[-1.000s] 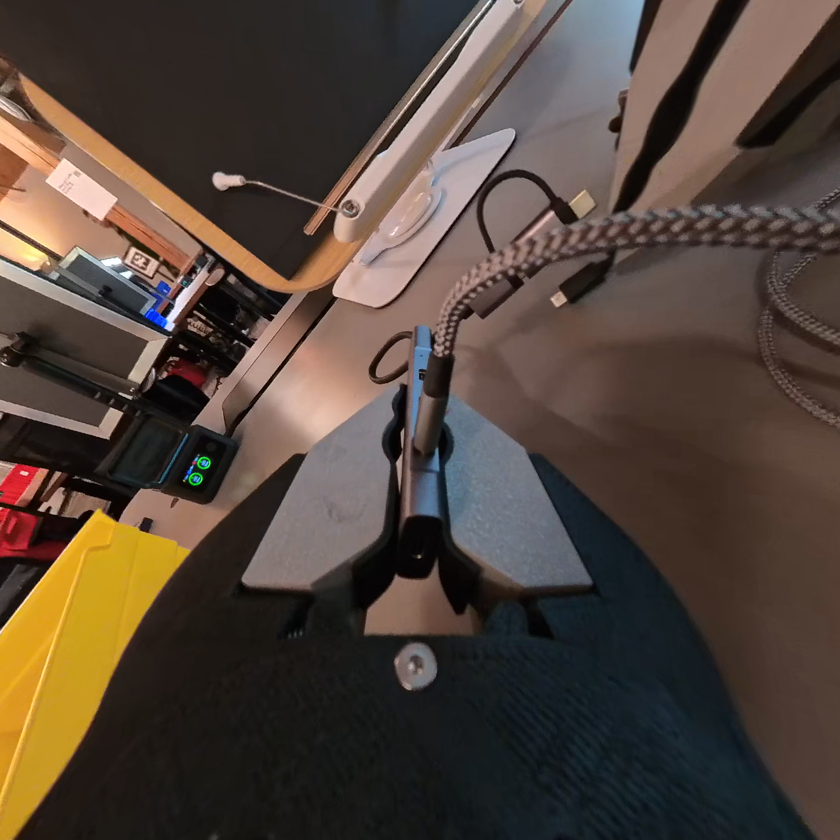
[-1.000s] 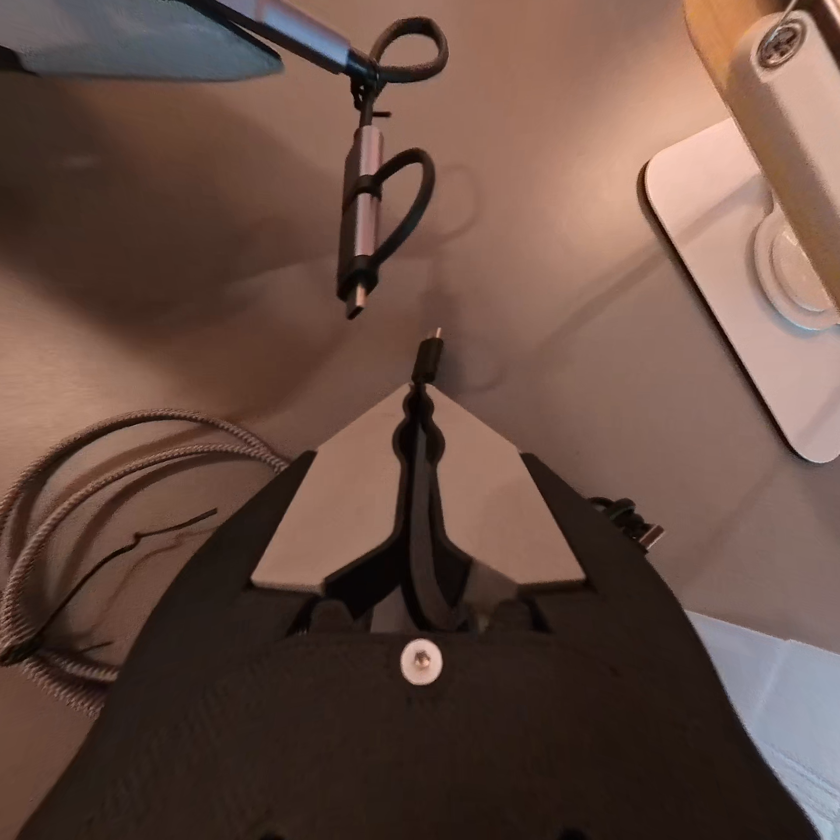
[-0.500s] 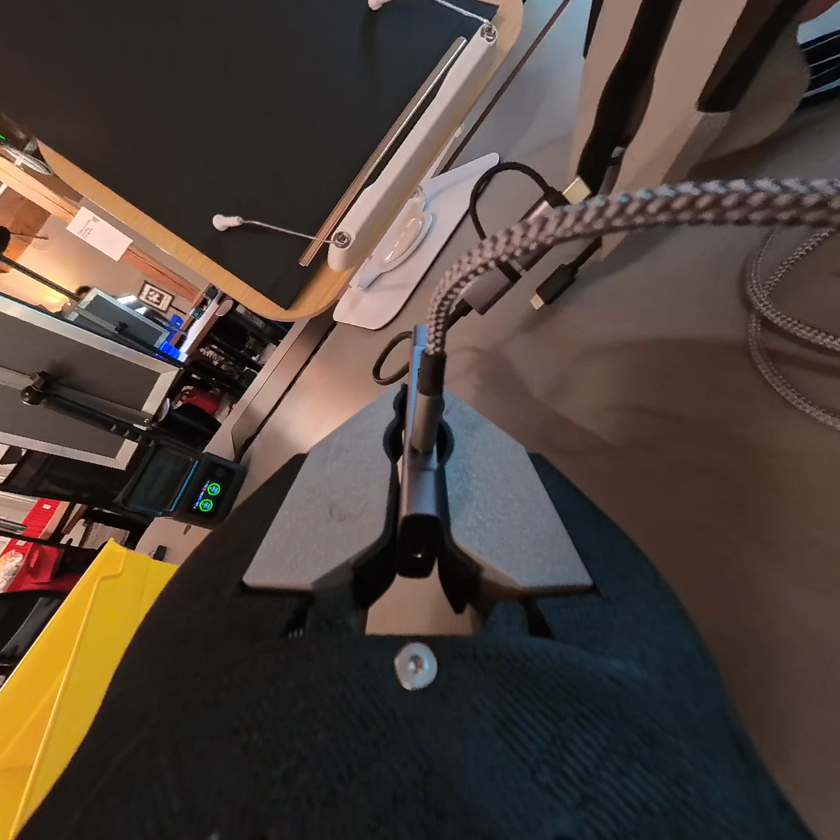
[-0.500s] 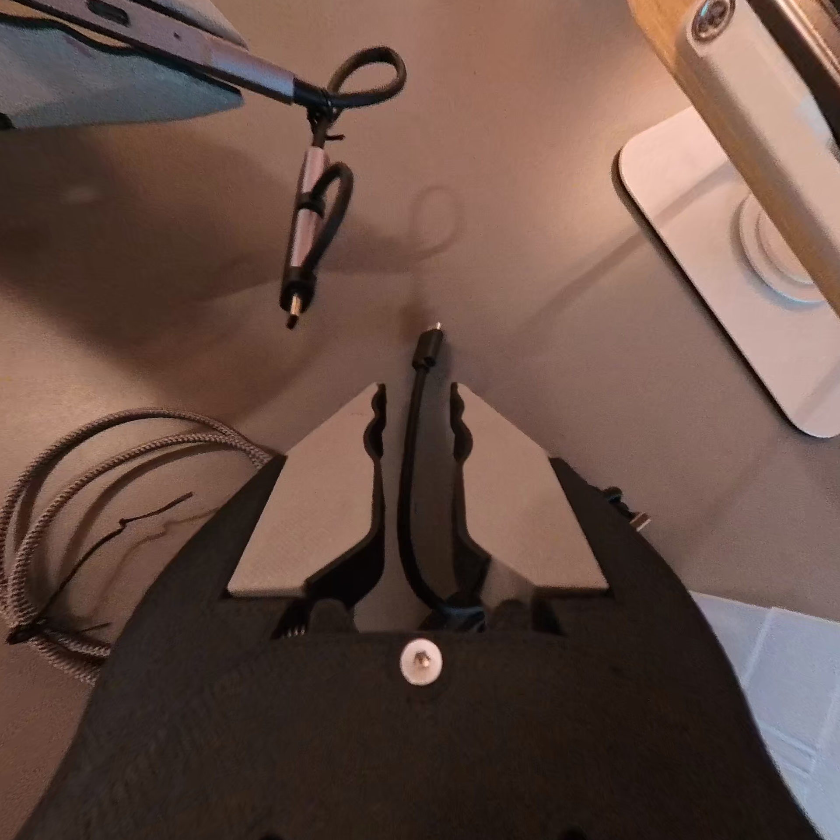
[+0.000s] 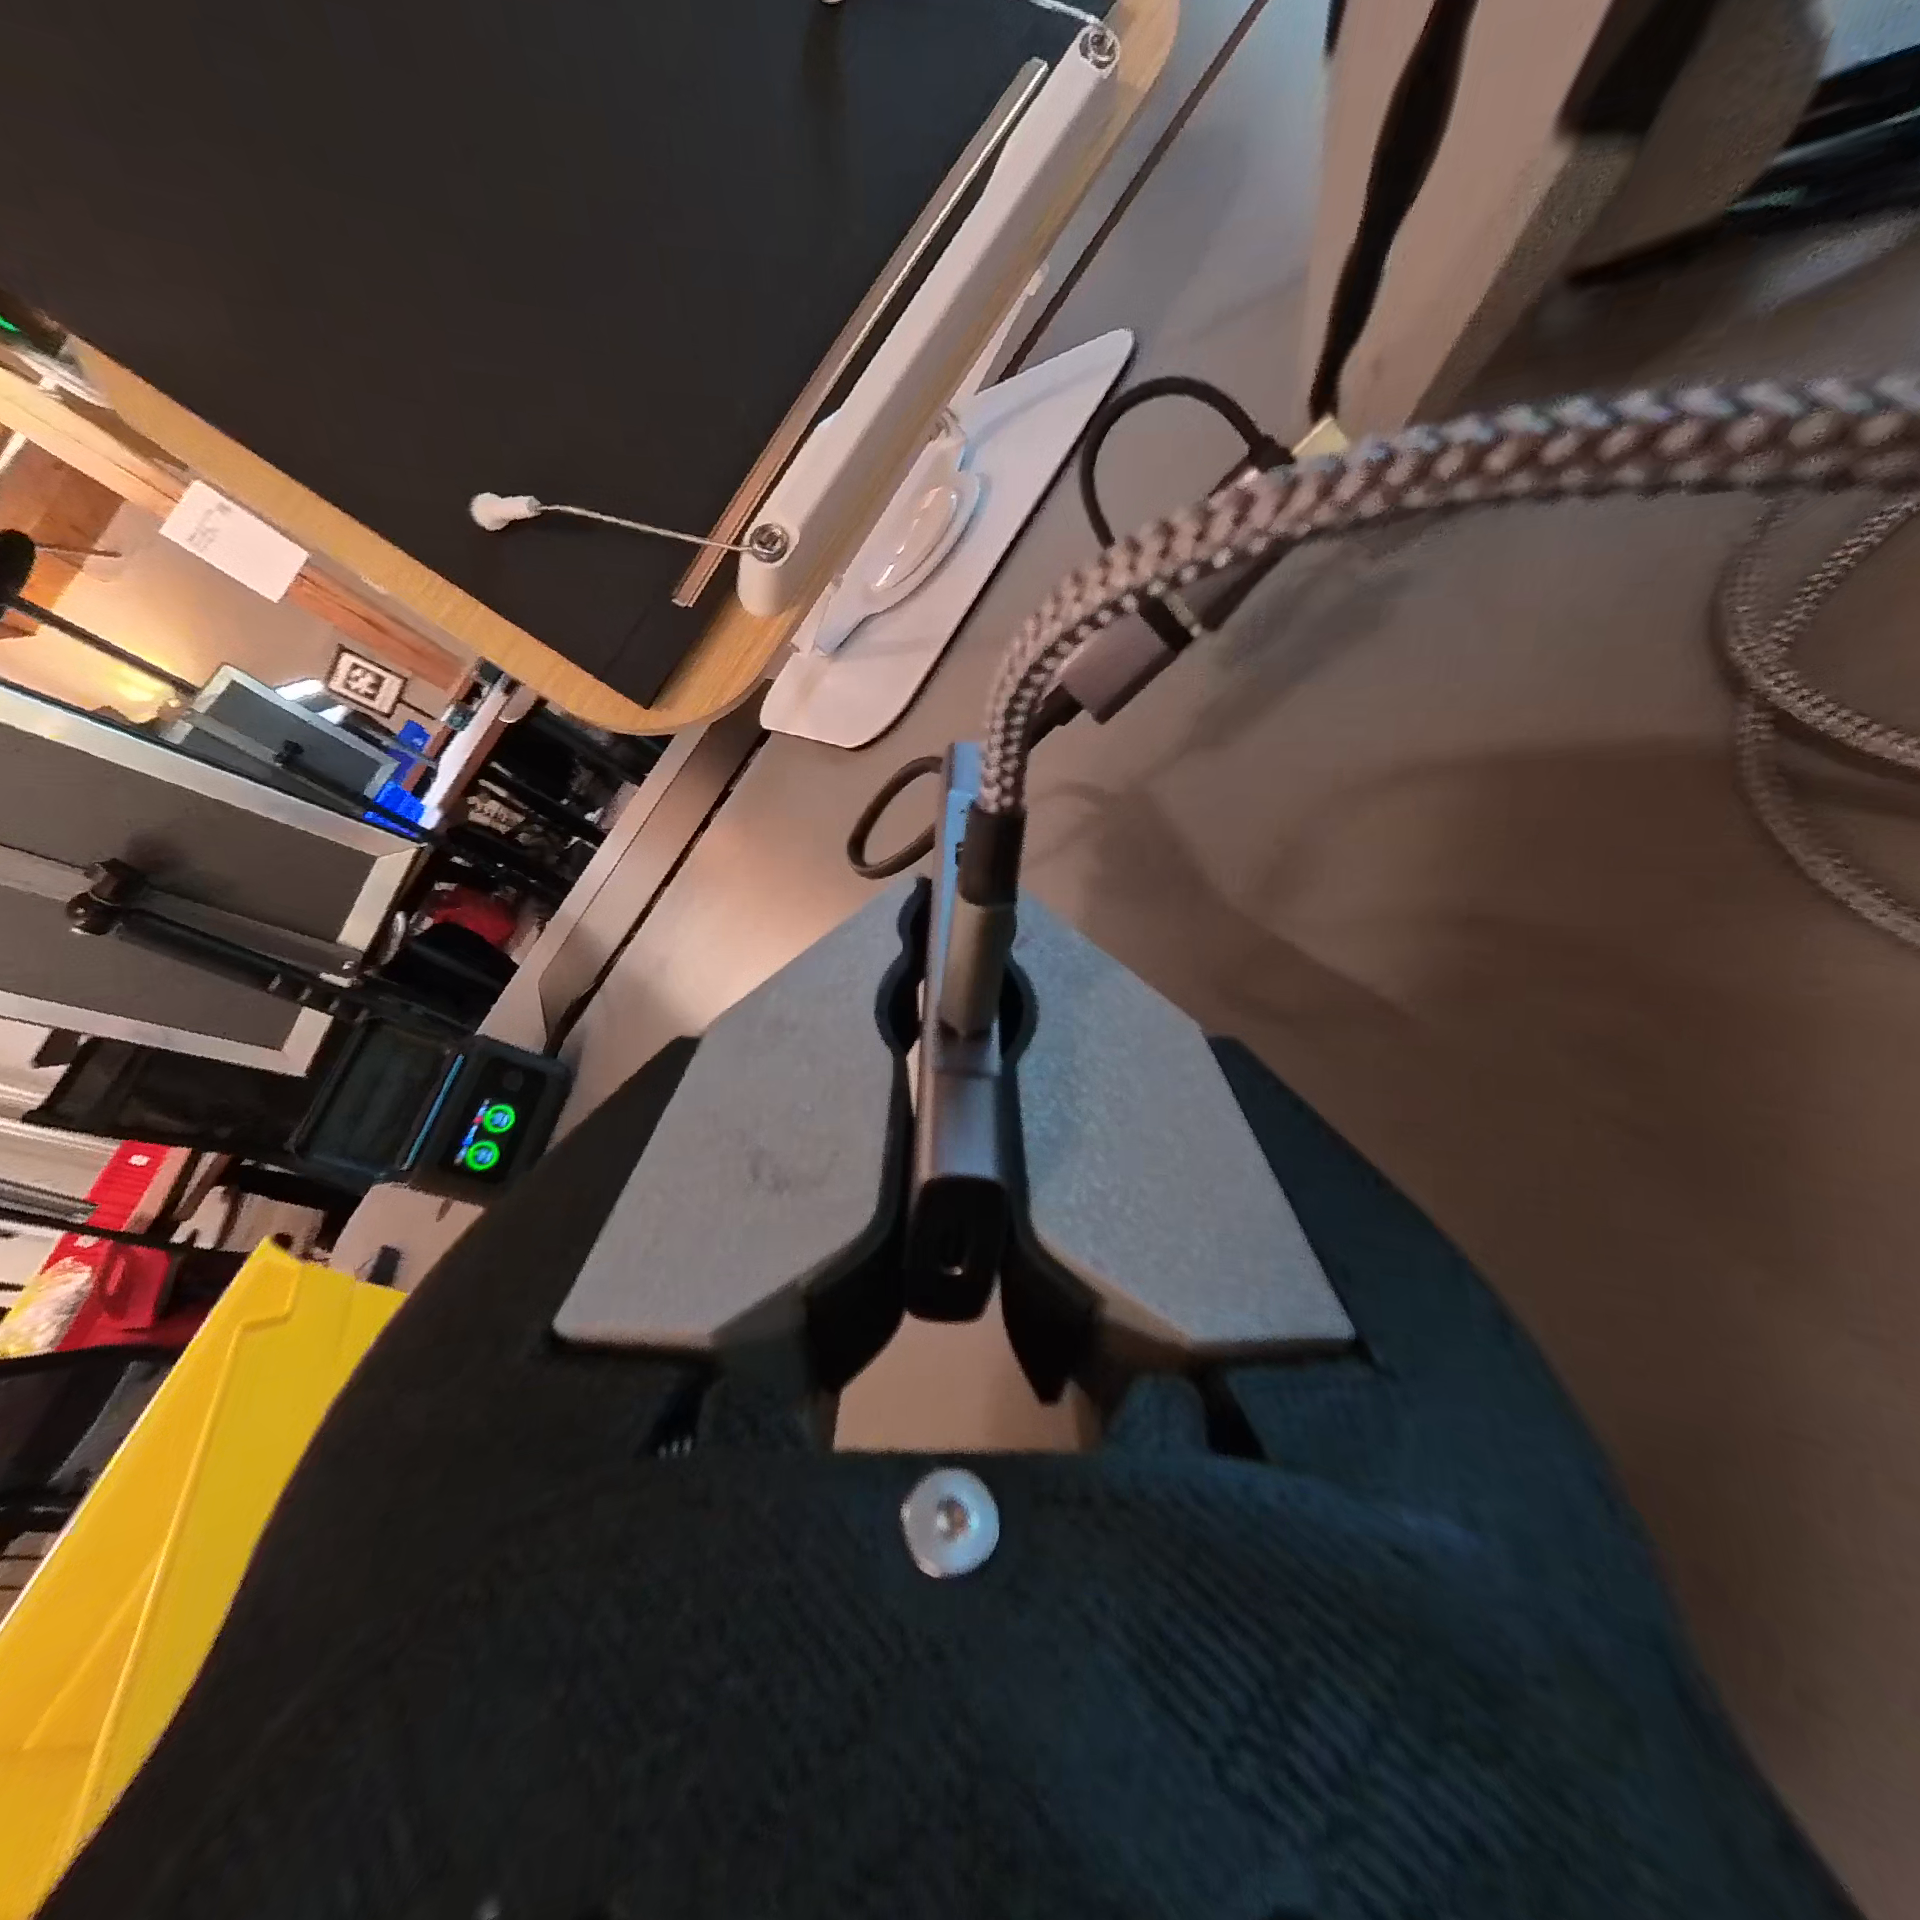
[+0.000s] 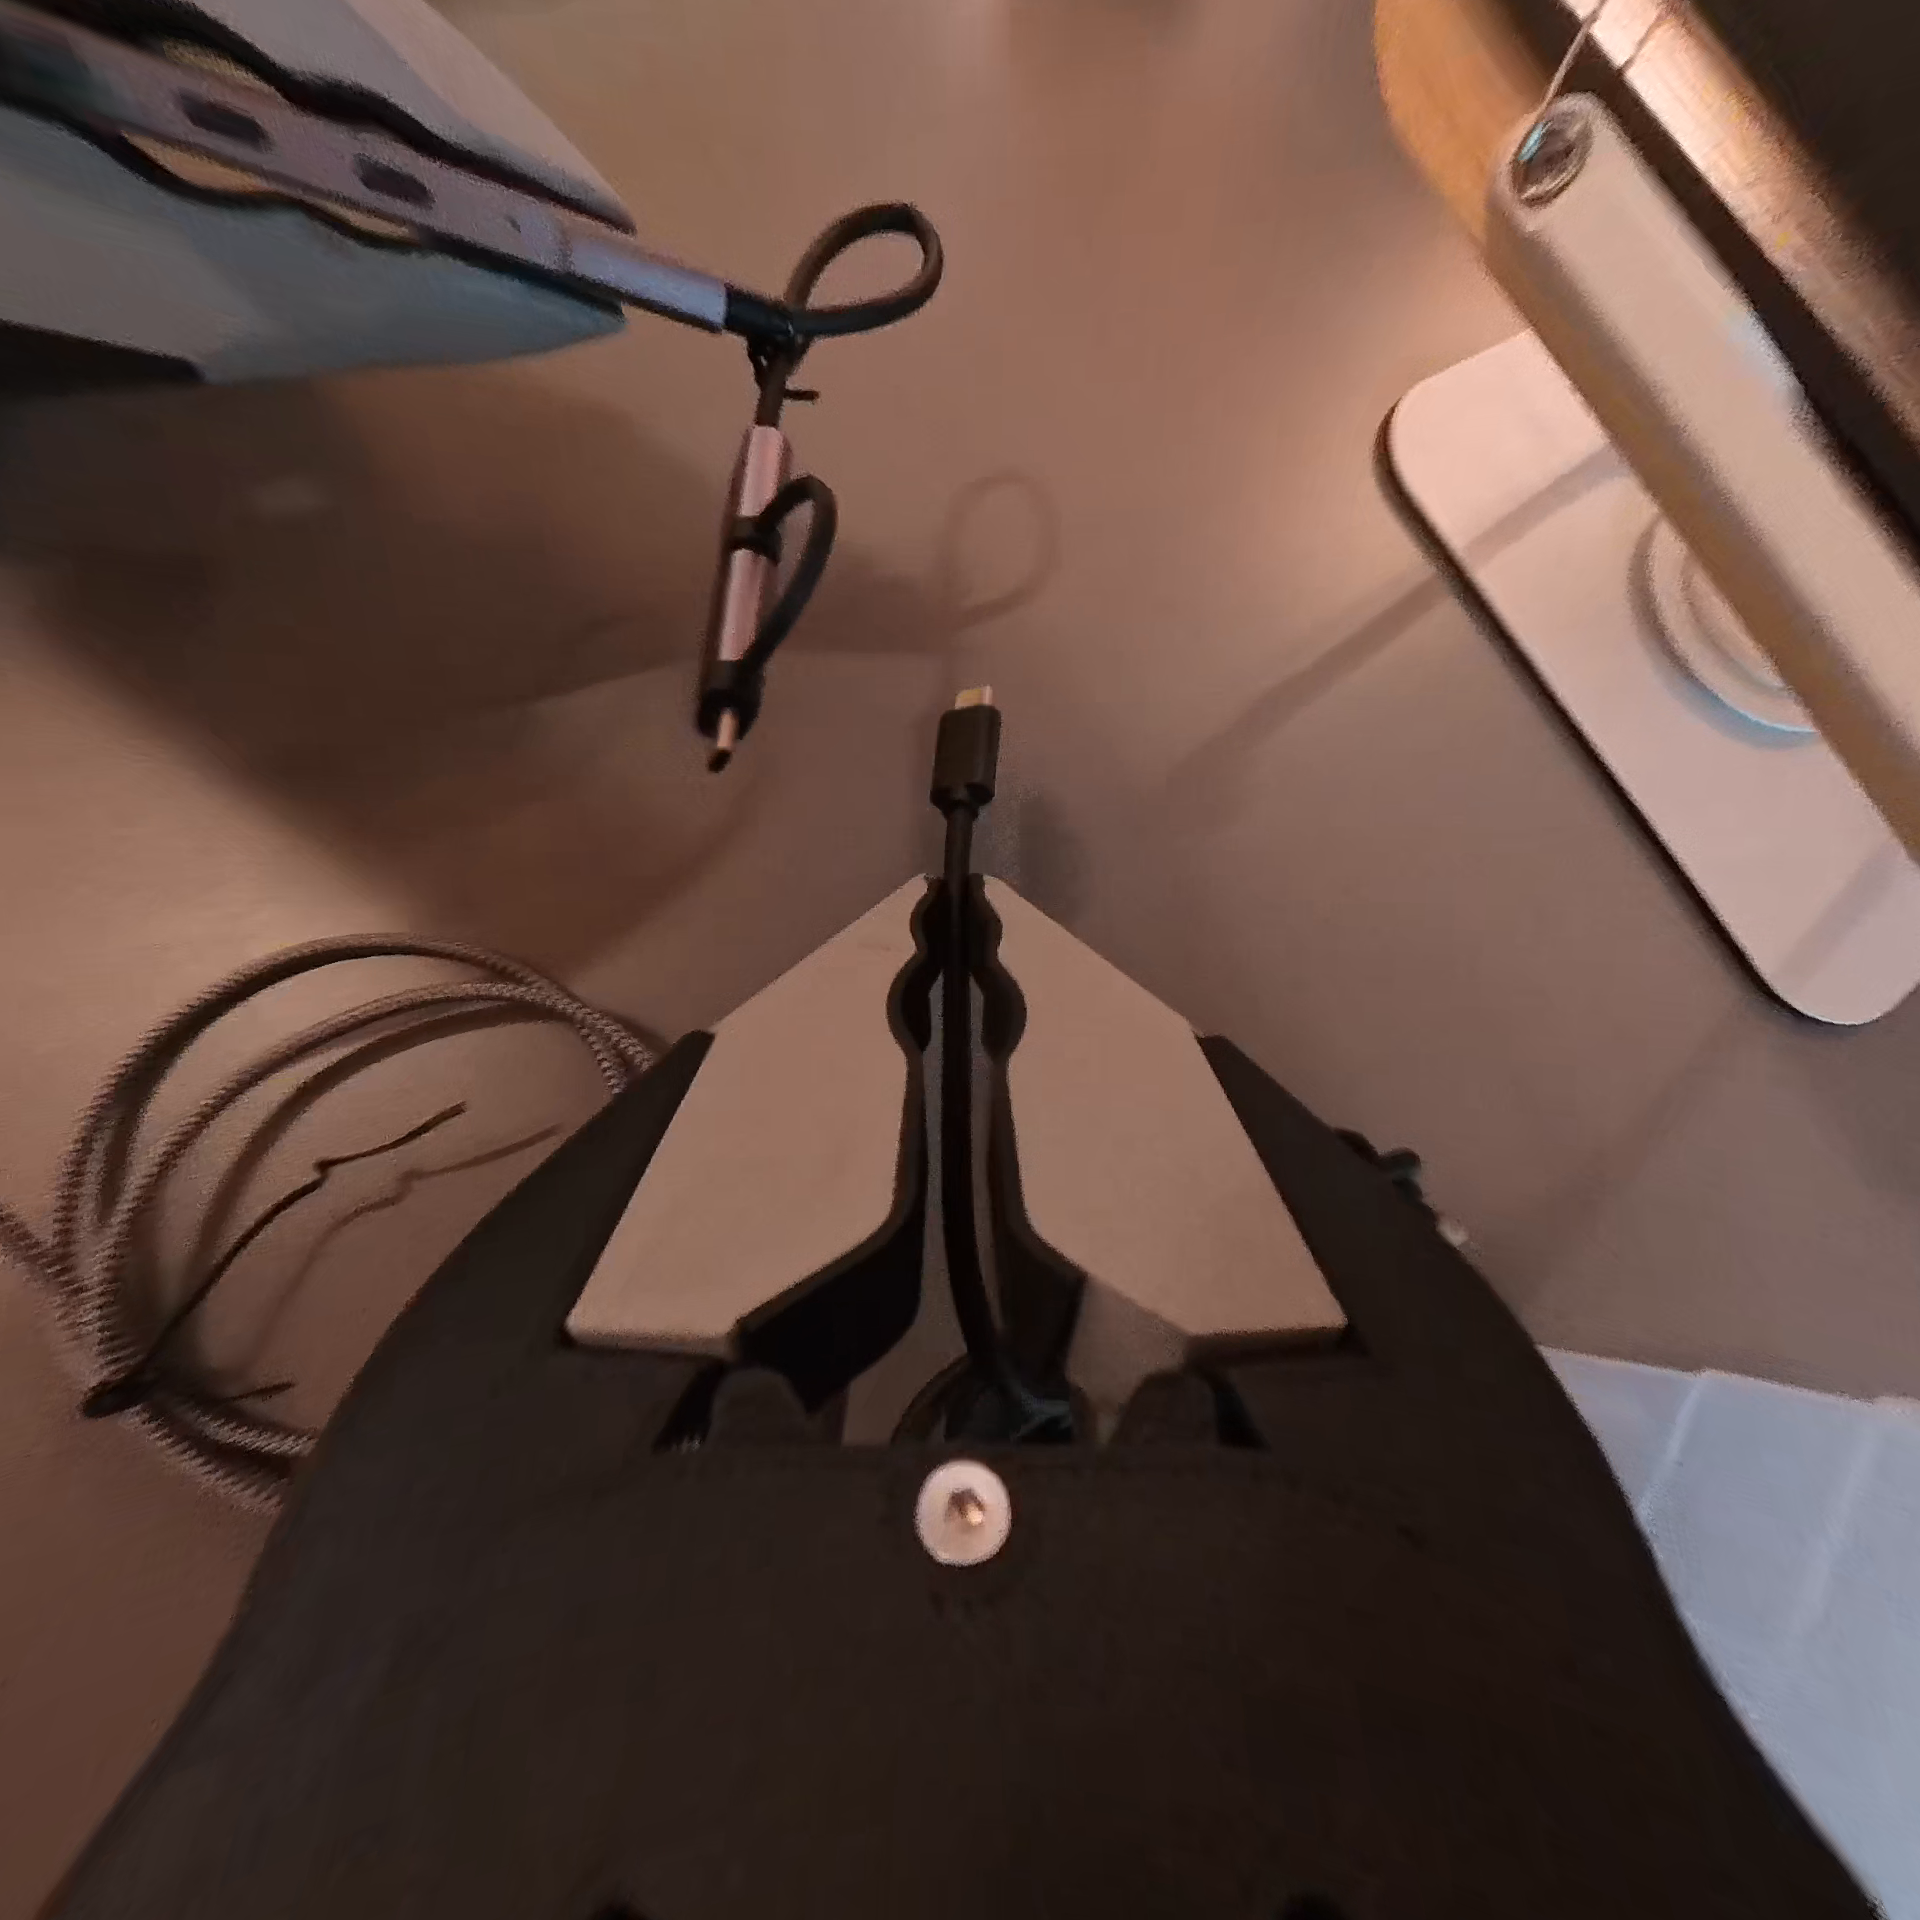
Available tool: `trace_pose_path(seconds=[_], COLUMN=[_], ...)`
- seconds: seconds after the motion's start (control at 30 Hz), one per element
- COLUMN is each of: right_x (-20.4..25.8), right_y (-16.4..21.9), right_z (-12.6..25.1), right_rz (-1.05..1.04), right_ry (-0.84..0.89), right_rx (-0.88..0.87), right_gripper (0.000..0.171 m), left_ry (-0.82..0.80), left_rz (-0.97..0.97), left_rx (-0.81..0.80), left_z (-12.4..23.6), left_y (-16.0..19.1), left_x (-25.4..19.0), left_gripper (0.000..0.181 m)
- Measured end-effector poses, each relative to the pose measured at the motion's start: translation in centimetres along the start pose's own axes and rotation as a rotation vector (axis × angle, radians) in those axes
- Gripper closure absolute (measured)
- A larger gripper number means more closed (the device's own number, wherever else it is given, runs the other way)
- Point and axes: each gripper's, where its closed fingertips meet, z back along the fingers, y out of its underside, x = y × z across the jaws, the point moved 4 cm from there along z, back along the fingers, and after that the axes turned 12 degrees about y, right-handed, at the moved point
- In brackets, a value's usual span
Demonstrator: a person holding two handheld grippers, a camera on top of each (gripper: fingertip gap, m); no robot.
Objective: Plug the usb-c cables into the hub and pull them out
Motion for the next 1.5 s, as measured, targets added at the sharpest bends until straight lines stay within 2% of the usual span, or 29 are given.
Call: trace_pose_path(seconds=[0.03,0.17,0.3,0.63,0.9,1.1,1.5], right_x=[-0.2,0.3,3.0,4.9,4.8,4.6,4.4], right_y=[-0.3,-2.3,-3.1,-2.5,-2.5,-2.8,-3.2], right_z=[0.7,3.5,4.1,2.0,2.2,2.6,3.1], right_rz=[-0.018,-0.079,-0.101,-0.138,-0.201,-0.314,-0.385], right_ry=[-0.005,-0.115,-0.31,-0.346,-0.402,-0.493,-0.575], right_rx=[-0.023,-0.168,-0.186,-0.082,-0.084,-0.113,-0.156], right_gripper=[0.171,0.171,0.17,0.17,0.17,0.17,0.171], left_ry=[-0.017,-0.092,-0.129,-0.16,-0.195,-0.294,-0.321], left_rz=[-0.008,-0.076,-0.169,-0.472,-0.522,-0.598,-0.574], left_rx=[0.012,0.055,0.076,0.185,0.208,0.234,0.224], left_z=[0.0,0.0,-0.1,-1.4,-1.5,-1.1,-0.7], left_y=[0.1,0.2,-0.3,-1.5,-1.5,-2.2,-2.2], left_x=[0.2,0.7,0.4,-2.4,-2.3,-1.8,-1.3], left_gripper=[0.174,0.174,0.174,0.175,0.175,0.175,0.175])
